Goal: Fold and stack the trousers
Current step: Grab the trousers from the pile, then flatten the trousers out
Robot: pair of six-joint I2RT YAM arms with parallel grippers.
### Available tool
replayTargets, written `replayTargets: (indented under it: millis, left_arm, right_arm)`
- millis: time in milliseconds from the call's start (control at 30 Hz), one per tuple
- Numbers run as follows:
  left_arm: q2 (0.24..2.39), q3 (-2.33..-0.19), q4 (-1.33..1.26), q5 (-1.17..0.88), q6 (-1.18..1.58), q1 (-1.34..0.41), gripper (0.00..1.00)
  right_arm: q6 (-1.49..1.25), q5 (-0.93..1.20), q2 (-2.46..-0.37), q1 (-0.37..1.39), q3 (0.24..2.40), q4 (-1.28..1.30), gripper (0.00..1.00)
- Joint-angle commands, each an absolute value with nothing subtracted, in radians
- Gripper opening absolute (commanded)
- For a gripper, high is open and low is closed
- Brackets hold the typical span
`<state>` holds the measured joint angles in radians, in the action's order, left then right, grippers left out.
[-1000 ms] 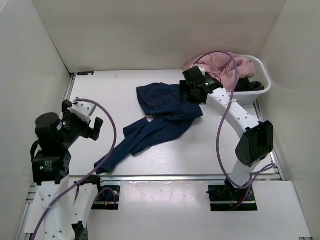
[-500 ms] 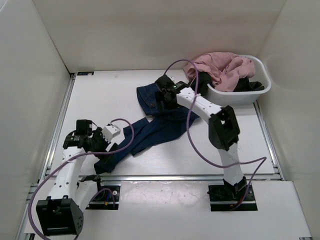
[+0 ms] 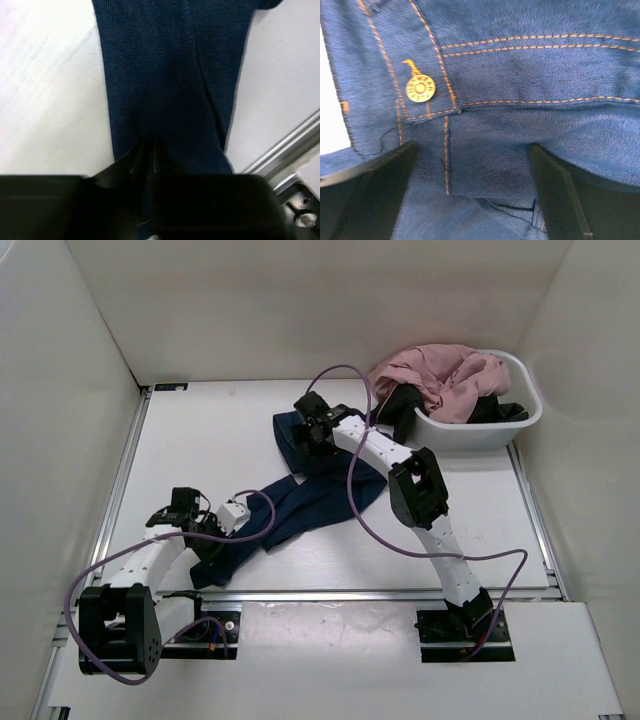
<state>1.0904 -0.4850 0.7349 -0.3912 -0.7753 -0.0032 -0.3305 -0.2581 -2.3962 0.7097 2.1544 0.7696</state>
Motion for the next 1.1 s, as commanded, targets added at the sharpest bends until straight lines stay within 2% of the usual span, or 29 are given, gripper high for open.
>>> replayTargets:
  millis: [0,67,100,133,167,200,267,433,567,767,933,1000,1067]
  left_arm:
    - [1.117,-0.468,0.684,-0.376,-0.749,-0.009,0.18]
    - [1.117,-0.468,0.675,-0.354,-0.738,-0.009,0.14]
    - [1.117,-0.468,0.675,-0.354,-0.738,-0.009,0.14]
    - [1.117,-0.478,0.675,-0.327,-0.727,-0.009,0.14]
    - [1.106,-0.488,0.675,-0.312,-0.716,-0.009,0.14]
    - [1.106,-0.488,0.675,-0.295,-0.716,-0.009,0.14]
    - [1.086,-0.499,0.675,-0.258,-0.716,0.005,0.14]
    - [1.046,-0.485,0.652,-0.184,-0.755,0.067,0.14]
    - [1.037,-0.476,0.661,-0.153,-0.755,0.078,0.14]
    - [1.061,-0.520,0.638,-0.092,-0.735,0.087,0.14]
    - [1.132,-0.670,0.589,-0.003,-0.699,0.167,0.14]
    - [1.156,-0.748,0.580,0.006,-0.680,0.214,0.14]
    - [1.198,-0.895,0.580,0.006,-0.660,0.291,0.14]
  right_arm:
    - [-0.324,-0.216,-2.419,0.703,2.177,0.813,0.90]
    - [-0.313,-0.184,-2.389,0.703,2.137,0.813,0.70]
    - [-0.313,-0.184,-2.373,0.703,2.122,0.813,0.43]
    - [-0.313,-0.184,-2.338,0.703,2.108,0.824,0.30]
    - [-0.313,-0.184,-2.317,0.703,2.080,0.851,0.08]
    - [-0.324,-0.208,-2.257,0.703,2.062,0.868,0.00]
    - [-0.334,-0.232,-2.168,0.703,1.947,0.881,0.00]
    - [-0.428,-0.308,-1.740,0.675,1.568,0.862,0.00]
    - [-0.564,-0.308,-1.408,0.608,1.283,0.963,0.00]
    - [-0.733,-0.324,-1.204,0.551,1.158,1.236,0.00]
    - [-0.942,-0.513,-1.057,0.457,1.089,1.461,0.00]
    - [-0.921,-0.567,-1.043,0.425,1.100,1.476,0.00]
    - [-0.846,-0.530,-1.029,0.425,1.137,1.335,0.00]
